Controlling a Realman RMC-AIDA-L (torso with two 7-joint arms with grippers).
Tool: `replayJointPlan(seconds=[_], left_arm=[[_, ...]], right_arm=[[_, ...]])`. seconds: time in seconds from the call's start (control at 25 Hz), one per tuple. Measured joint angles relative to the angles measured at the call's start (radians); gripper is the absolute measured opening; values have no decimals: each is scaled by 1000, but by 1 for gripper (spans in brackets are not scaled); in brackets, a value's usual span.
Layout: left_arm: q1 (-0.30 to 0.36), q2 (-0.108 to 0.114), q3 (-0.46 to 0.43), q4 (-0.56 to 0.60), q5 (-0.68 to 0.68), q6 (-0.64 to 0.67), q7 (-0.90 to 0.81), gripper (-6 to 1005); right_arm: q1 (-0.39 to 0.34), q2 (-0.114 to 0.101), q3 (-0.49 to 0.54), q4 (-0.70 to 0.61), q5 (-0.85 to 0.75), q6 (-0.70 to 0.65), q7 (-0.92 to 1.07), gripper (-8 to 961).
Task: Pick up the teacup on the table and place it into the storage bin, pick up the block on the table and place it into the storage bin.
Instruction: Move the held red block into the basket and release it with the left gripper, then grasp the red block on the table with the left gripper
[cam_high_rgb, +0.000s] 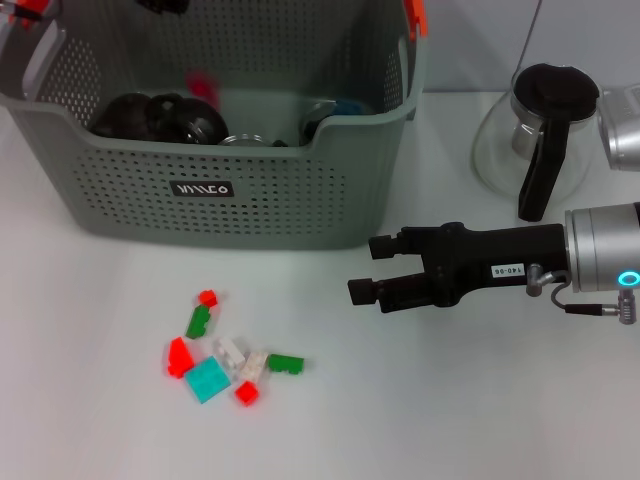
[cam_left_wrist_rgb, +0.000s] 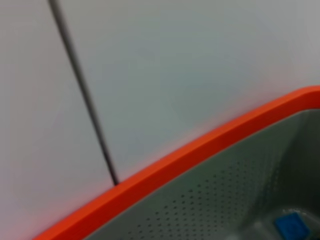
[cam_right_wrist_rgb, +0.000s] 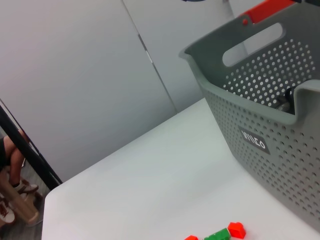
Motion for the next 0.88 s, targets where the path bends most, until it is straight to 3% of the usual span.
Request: replayJointPlan(seconds=[0.08,0.28,0.48,0.56,0.68,0.8,0.88], left_arm=[[16,-2,-12,35,-10,19,-4,384],[118,-29,-57,262,-154,186,2,509],[279,-48,-71,511,-447,512,65,619],[357,-74,-69,625,-532,641,127,663],[455,-128,-46,791,-543,765,196,774],[531,-161,24,910,-500,805,218,884],[567,-176,101,946,-418,801,221,897]], right_arm=[[2,-1,-5,0,0,0,-3,941],[8,-5,-22,-2,0,0,-5,940],[10,-10,-36,-13,0,-4,-5,939],[10,-13,-38,-14,0,-5,-5,939],[11,-18,-38,-14,0,-5,-2,939],[12,-21,-34,-14,0,-4,5,939],[13,-21,-32,-14,0,0,7,940]])
